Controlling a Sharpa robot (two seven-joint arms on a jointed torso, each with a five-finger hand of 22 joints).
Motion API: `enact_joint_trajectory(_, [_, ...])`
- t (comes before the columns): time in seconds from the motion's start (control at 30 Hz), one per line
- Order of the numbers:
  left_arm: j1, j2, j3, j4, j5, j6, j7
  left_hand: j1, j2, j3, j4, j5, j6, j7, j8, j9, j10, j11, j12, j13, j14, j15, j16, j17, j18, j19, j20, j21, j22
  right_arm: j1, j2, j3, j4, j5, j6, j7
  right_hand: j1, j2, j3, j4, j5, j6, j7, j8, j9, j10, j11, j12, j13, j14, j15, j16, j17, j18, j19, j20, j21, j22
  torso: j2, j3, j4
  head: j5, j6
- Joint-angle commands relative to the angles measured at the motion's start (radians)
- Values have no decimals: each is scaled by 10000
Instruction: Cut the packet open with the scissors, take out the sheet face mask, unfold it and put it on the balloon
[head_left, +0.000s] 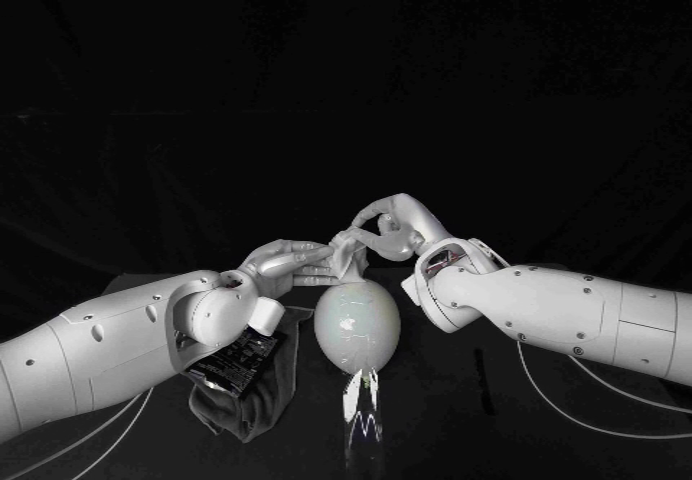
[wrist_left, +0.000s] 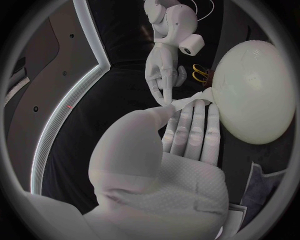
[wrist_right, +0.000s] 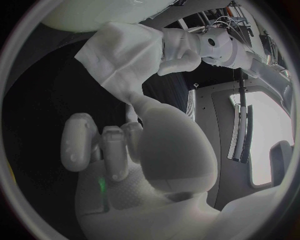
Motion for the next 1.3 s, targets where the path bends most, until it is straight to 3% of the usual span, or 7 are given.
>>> enact_joint_trajectory(0.03, [1, 34, 9, 23, 152, 234, 245, 23, 111, -42, 33, 66, -34, -29, 75, 20, 77, 3, -41, 5, 119, -26, 70, 27, 8, -52, -3, -57, -4, 6, 3, 7, -36, -32, 710, -194, -355, -289, -238, 214, 65, -616, 301, -381, -189, -383, 243, -758, 813, 858, 201, -215, 2151, 197, -373, 106, -659, 1401, 0, -1, 2, -3, 5])
enact_joint_trajectory(0.07, [1, 35, 9, 23, 177, 221, 274, 22, 112, -49, 37, 66, -39, -27, 83, 28, 86, -2, -42, 5, 144, -34, 85, 37, 5, -54, -3, -60, -4, 7, -15, 7, -37, -25, 755, -232, -454, -420, -392, 306, 49, -1297, 555, -800, -358, -853, 444, -1431, 456, 713, 426, -399, 1858, 255, -718, 239, -1232, 1239, 2, 0, 5, -5, 9])
enact_joint_trajectory(0.13, [1, 36, 9, 25, 234, 187, 329, 20, 114, -57, 42, 66, -44, -25, 94, 40, 102, -7, -40, 7, 169, -42, 102, 49, -1, -102, -3, -70, -7, 8, -67, 7, -29, -6, 745, -273, -431, -487, -499, 327, 34, -1448, 642, -928, -408, -1005, 590, -1552, 389, 663, 530, -442, 1793, 259, -841, 336, -1402, 1194, 4, 1, 9, -1, 7])
enact_joint_trajectory(0.37, [1, 0, 10, 61, 344, 53, 464, 32, 90, -104, 37, 67, -31, -17, 168, 105, 244, -49, -4, 21, 317, -94, 210, 124, -15, -62, -10, -58, 12, 8, -347, 7, 94, 193, 155, -143, -164, -310, -552, 335, 41, -1480, 731, -1073, -462, -1027, 672, -1391, 426, 723, 625, -337, 1945, 237, -712, 481, -1154, 1278, 5, -7, -1, 11, 4])
enact_joint_trajectory(0.67, [1, -48, 10, 152, 370, -90, 537, 96, 75, -187, -32, 71, -25, -43, 262, 213, 634, -146, 105, 54, 513, -202, 558, 355, 130, 421, -64, 249, 125, 2, -714, 6, 813, -233, 28, -134, 128, -61, -406, 240, 51, 19, 243, -358, -271, -275, 264, -201, 975, 1048, 289, 68, 2631, 59, 182, 425, 364, 1733, -3, 3, -20, 31, -13])
enact_joint_trajectory(0.97, [1, -28, 11, 203, 354, -241, 522, 117, 31, -245, -83, 71, 14, -60, 289, 250, 813, -195, 161, 58, 540, -251, 765, 494, 138, 552, -98, 349, 153, -93, -601, 1, 1393, -990, 464, -904, -338, -206, -681, 590, 69, 295, 108, -260, -306, 94, 141, 366, 1286, 1048, 170, 68, 2631, -31, 430, 301, 808, 1850, -2, 4, 4, 7, 8])
enact_joint_trajectory(1.3, [0, -2, 11, 221, 328, -317, 515, 141, -11, -256, -126, 72, 32, -58, 297, 258, 836, -203, 162, 55, 526, -258, 815, 531, 127, 543, -99, 353, 151, -128, -274, 1, 1316, -1760, 644, -1891, -813, -471, -983, 959, 188, 578, -30, -111, -330, 213, 15, 493, 1347, 1048, 46, 68, 2631, -63, 542, 179, 981, 1889, 2, -1, 17, -10, 4])
